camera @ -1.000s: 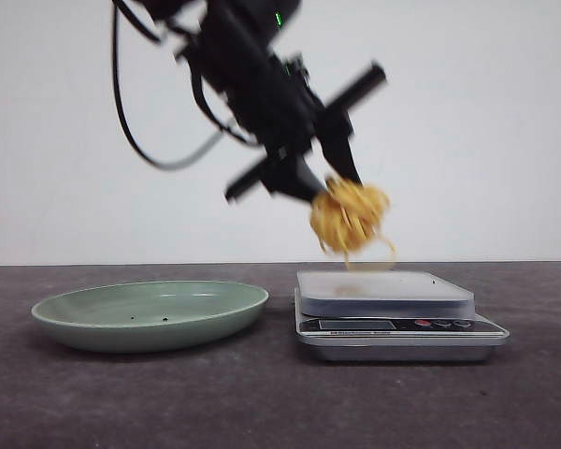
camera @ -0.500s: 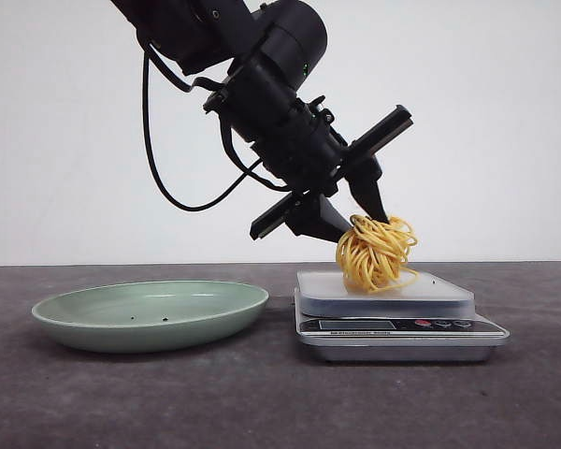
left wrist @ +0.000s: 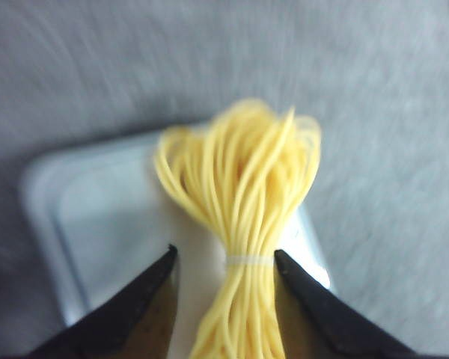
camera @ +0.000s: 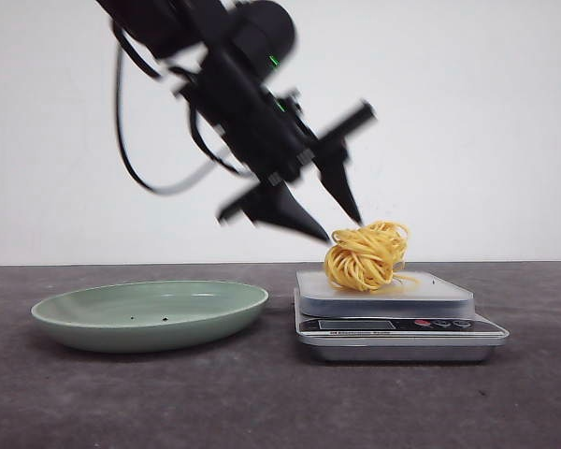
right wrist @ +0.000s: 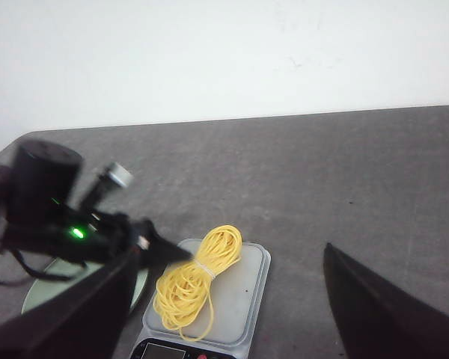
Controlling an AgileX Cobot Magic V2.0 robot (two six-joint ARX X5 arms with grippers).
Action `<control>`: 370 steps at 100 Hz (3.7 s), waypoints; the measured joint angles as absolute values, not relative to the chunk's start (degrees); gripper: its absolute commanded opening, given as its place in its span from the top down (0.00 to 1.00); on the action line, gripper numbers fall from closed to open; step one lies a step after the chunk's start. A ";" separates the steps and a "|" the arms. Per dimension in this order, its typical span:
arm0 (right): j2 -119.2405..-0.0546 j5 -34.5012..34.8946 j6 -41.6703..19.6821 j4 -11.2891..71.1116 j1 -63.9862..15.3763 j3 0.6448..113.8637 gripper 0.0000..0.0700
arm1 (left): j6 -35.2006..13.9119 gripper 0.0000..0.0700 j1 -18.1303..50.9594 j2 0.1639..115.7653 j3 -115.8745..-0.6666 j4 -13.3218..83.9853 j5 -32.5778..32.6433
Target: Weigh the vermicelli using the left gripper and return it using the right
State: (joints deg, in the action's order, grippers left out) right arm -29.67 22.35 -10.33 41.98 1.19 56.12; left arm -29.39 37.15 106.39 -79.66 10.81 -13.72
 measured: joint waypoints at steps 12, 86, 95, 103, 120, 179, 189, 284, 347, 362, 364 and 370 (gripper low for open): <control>-29.67 22.35 -10.31 41.98 1.19 56.12 0.29 | -26.76 0.66 34.65 96.75 -79.68 10.66 -13.61; -29.67 22.35 -9.02 43.42 1.19 56.12 0.29 | -10.87 0.67 33.76 42.37 -80.23 49.80 2.52; -29.67 22.35 -8.80 43.88 1.19 56.12 0.29 | -10.92 0.67 33.76 37.71 -80.23 55.86 3.18; -29.67 22.35 -8.78 43.94 1.19 56.12 0.28 | -11.40 0.67 33.76 34.37 -79.66 59.83 3.68; -29.76 22.39 -8.78 44.03 0.86 56.12 0.28 | -13.26 0.67 33.76 27.46 -73.43 62.26 6.09; -51.94 19.84 -11.42 35.62 -12.84 57.74 0.28 | -19.05 0.67 33.76 14.22 -52.64 58.85 11.35; -59.02 18.02 -12.16 35.51 -15.18 59.55 0.28 | -19.03 0.67 33.76 14.22 -52.66 57.80 11.49; -94.37 13.56 -17.06 27.81 -20.71 65.98 0.31 | -18.87 0.67 33.76 14.22 -52.66 58.63 11.60; -97.69 10.07 -18.50 26.28 -22.70 66.43 1.00 | -18.85 0.67 33.76 14.22 -52.66 59.83 11.84; -97.65 10.26 -18.50 26.41 -23.07 66.87 1.00 | -18.85 0.67 33.76 14.22 -52.66 59.99 11.84; -97.56 10.26 -18.50 26.48 -23.20 66.96 1.00 | -18.85 0.67 33.76 14.22 -52.66 60.07 11.84; -96.75 10.31 -18.50 26.74 -23.70 67.05 1.00 | -18.85 0.67 33.76 14.22 -52.66 60.42 11.84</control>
State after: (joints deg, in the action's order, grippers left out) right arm -96.75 10.31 -18.50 26.74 -23.70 67.05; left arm -18.85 33.76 14.22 -52.66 60.42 11.84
